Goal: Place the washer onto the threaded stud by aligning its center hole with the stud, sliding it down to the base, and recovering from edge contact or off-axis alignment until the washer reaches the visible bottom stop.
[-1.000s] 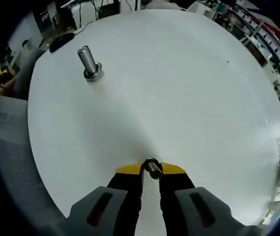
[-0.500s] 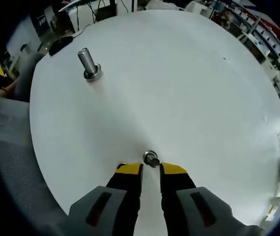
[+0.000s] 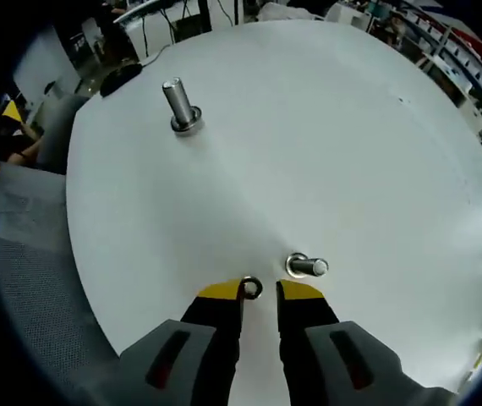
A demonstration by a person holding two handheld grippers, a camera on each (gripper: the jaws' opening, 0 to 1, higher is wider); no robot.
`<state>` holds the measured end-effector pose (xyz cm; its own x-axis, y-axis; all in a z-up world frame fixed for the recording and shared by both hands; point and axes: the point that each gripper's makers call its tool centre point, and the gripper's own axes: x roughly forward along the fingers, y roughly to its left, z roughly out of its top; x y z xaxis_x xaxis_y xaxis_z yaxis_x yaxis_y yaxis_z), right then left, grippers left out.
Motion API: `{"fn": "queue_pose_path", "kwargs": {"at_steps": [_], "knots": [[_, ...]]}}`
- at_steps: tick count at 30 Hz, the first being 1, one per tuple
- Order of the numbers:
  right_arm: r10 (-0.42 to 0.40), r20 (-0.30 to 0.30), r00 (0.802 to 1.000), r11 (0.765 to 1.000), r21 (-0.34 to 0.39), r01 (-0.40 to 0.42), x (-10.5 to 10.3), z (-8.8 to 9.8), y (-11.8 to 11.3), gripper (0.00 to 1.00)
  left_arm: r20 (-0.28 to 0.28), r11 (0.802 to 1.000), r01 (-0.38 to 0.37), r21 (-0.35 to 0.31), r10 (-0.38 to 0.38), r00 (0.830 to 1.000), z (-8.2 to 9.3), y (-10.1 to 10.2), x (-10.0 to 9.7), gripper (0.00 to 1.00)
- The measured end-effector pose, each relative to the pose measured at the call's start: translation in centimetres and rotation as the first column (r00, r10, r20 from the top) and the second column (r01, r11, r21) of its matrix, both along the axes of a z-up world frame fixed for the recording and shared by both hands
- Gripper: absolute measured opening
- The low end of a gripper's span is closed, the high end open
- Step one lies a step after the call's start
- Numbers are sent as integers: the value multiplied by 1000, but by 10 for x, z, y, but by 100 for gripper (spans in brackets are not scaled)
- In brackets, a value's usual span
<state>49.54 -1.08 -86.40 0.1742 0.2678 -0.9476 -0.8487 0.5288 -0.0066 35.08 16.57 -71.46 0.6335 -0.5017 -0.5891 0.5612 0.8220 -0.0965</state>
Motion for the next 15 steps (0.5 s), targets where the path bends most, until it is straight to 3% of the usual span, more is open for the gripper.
{"fn": "queue_pose_path", "kwargs": {"at_steps": [15], "knots": [[36,9,999,999,-1,-36,-10,-4,-5,16,-2,1000,2,0,-2,1000,0,0,0,25]]}}
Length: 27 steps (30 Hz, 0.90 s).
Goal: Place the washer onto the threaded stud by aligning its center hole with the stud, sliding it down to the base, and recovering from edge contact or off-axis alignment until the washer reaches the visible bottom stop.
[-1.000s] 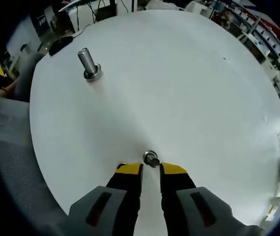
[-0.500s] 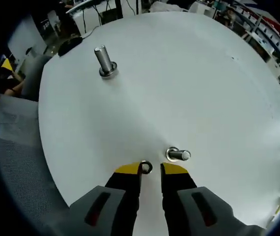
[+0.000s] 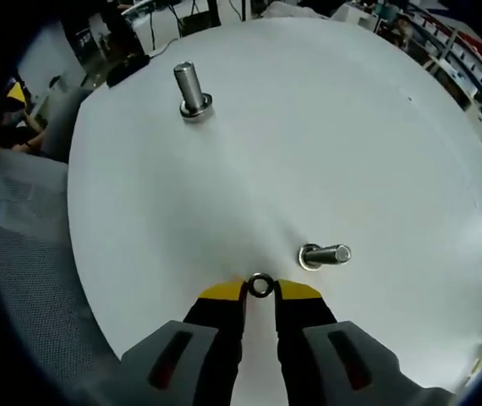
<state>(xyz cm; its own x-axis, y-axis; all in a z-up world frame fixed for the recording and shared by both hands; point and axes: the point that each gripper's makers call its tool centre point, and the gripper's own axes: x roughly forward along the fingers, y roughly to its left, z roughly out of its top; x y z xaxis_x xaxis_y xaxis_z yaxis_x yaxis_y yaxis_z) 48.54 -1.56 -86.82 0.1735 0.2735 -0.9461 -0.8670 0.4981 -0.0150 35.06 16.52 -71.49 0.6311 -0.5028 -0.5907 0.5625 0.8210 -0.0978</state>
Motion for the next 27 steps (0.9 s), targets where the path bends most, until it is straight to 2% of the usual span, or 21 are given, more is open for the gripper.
{"fn": "queue_pose_path", "kwargs": {"at_steps": [4,7,10,12,15,21,24,27], "knots": [[5,4,1000,1000,5,-5,1,0,0,16,-3,1000,1,-1,-1,1000,0,0,0,25],[14,-17,1000,1000,-7,-14,1,-1,1,17,-6,1000,3,0,-3,1000,-1,-1,-1,25],[89,-32,996,993,-68,-91,-1,0,1,17,-7,1000,4,0,-4,1000,-1,-1,-1,25],[91,-40,995,991,-98,-95,-3,-2,3,16,-8,1000,3,1,-3,1000,-1,-1,-1,25],[140,-44,989,980,-136,-145,-3,-2,5,16,-8,1000,0,1,0,1000,-2,0,-1,25],[115,-66,991,981,-149,-124,-1,-2,4,15,-7,1000,-4,2,4,1000,-1,1,0,25],[132,-75,988,970,-195,-145,-3,-3,5,14,-6,1000,-5,3,5,1000,-1,1,0,25],[120,-81,989,969,-208,-134,-3,-3,5,14,-5,1000,-7,4,7,1000,-1,2,0,25]]}}
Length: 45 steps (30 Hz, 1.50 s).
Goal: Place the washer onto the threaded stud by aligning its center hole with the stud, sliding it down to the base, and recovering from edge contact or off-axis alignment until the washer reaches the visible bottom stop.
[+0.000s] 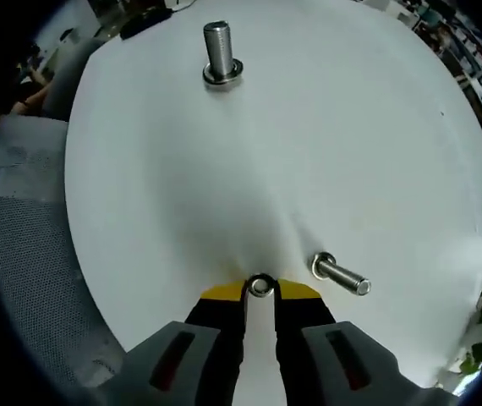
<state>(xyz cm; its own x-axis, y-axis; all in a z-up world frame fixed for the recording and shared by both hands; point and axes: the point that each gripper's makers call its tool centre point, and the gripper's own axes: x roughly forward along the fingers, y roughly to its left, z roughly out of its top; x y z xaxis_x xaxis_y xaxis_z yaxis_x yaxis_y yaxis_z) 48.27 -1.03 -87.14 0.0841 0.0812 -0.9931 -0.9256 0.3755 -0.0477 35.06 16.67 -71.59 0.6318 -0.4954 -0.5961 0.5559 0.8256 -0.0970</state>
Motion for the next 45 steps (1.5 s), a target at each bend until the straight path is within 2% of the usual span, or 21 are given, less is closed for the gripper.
{"fn": "queue_pose_path", "kwargs": {"at_steps": [2,7,9,16,20,23,26,32,36,39,45], "knots": [[-20,4,1000,1000,18,20,0,1,-2,14,0,1000,-1,2,1,1000,0,0,0,25],[-93,32,995,985,147,87,1,2,-3,14,3,1000,-9,7,9,1000,0,2,1,25],[-134,34,990,977,170,126,2,2,-4,14,3,1000,-10,9,10,1000,0,3,1,25],[-198,57,978,959,215,182,2,5,-8,14,7,1000,-12,12,12,1000,0,3,1,25],[-245,103,964,937,282,207,11,22,-11,14,4,1000,-13,14,13,1000,-1,3,1,25],[-277,87,957,922,304,240,13,29,-16,14,3,1000,-11,16,11,1000,-1,2,1,25],[-292,116,949,914,327,241,20,38,-20,14,0,1000,-8,19,8,1000,-2,2,1,25],[-343,170,924,878,407,252,35,65,-18,14,-3,1000,-11,22,11,1000,-2,3,1,25],[-320,244,916,884,424,196,46,78,-13,14,-2,1000,-12,20,12,1000,-2,3,1,25],[-304,221,927,892,408,195,45,74,-9,14,-2,1000,-14,18,14,1000,-1,3,1,25],[-279,213,936,905,385,182,47,66,-4,14,-3,1000,-20,16,20,1000,-2,5,1,25]]}}
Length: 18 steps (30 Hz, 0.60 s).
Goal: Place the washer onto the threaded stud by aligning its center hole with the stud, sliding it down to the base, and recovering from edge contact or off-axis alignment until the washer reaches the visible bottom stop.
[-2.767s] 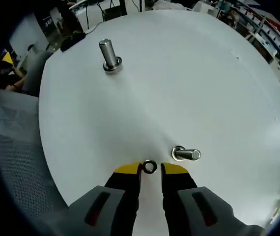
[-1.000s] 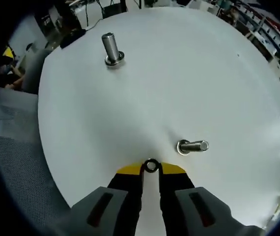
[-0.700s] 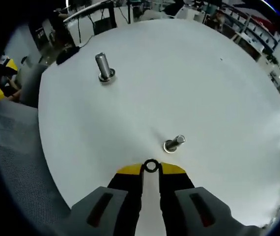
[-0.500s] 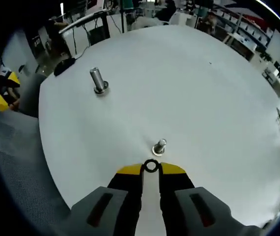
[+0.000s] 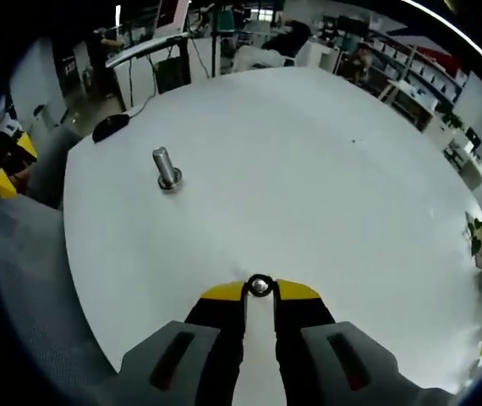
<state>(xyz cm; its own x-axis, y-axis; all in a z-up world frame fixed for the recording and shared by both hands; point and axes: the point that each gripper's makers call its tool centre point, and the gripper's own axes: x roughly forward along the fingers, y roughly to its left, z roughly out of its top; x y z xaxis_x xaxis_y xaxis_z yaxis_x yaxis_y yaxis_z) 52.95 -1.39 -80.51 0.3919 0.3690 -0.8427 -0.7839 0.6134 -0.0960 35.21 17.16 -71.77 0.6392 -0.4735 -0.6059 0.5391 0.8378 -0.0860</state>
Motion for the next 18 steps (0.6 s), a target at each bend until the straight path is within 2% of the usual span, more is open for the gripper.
{"fn": "queue_pose_path", "kwargs": {"at_steps": [13,18], "knots": [[26,-8,1000,998,-54,-26,9,-1,-1,14,-2,1000,-6,-12,6,1000,1,0,0,25],[40,-55,998,996,-79,-44,2,-10,-3,14,-4,1000,-5,-18,5,1000,0,0,0,25]]}}
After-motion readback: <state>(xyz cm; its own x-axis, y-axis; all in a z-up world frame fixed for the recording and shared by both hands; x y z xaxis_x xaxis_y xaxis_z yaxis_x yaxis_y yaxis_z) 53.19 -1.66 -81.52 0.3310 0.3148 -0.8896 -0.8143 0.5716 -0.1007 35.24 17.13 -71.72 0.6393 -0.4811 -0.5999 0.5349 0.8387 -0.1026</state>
